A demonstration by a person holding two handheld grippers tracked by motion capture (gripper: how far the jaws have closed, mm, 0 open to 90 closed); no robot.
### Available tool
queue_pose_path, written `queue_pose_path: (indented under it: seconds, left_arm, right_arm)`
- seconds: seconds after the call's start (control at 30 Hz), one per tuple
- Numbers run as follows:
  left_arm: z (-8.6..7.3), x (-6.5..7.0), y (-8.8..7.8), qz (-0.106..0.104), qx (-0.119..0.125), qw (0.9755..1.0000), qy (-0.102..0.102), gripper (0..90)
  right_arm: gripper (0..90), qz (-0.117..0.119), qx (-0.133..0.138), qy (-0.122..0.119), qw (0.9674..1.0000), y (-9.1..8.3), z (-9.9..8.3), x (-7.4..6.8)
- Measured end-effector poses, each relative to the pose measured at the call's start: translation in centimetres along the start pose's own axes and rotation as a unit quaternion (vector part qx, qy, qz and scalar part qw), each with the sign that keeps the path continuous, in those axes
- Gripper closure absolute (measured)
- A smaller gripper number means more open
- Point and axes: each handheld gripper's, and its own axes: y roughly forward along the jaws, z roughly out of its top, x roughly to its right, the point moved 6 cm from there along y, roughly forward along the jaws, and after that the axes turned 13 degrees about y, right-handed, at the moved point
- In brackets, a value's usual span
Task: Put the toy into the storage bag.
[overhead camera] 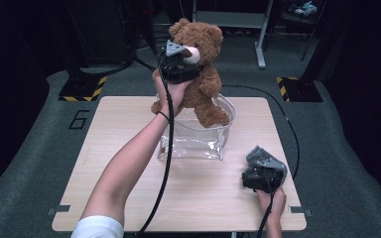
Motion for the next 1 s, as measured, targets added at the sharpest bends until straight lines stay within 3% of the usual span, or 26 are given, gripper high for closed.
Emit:
queue_pose_path:
  seconds: [0.27,0.5,0.57,0.77,0.93,1.0]
  left_arm:
    - [-1.8,0.7,0.1,0.0,0.0,1.0,-0.003,39.9]
    - [-2.4,1.1,-1.1,-0.004,0.001,1.0,0.005,38.8]
    - [-2.5,1.2,-1.6,-0.007,-0.01,0.9998,0.018,38.9]
    - [-3.5,1.8,-2.2,-0.018,-0.033,0.999,0.026,41.1]
    - [-4.2,1.8,-2.5,-0.023,-0.044,0.9987,0.009,41.9]
    - [-4.3,1.9,-2.7,-0.026,-0.049,0.9984,0.014,42.1]
  right_arm:
    - [1.8,-0.001,-0.002,0.001,1.0,0.0,0.0,0.0]
    - [1.8,-0.001,-0.001,0.001,1.0,0.0,0.0,0.0]
    - [1.8,-0.002,-0.001,0.001,1.0,0.0,0.0,0.0]
    - [1.8,-0.003,-0.001,0.001,1.0,0.0,0.0,0.0]
    - [1.8,-0.003,-0.001,0.001,1.0,0.0,0.0,0.0]
    - [1.8,-0.003,-0.001,0.001,1.0,0.0,0.0,0.0]
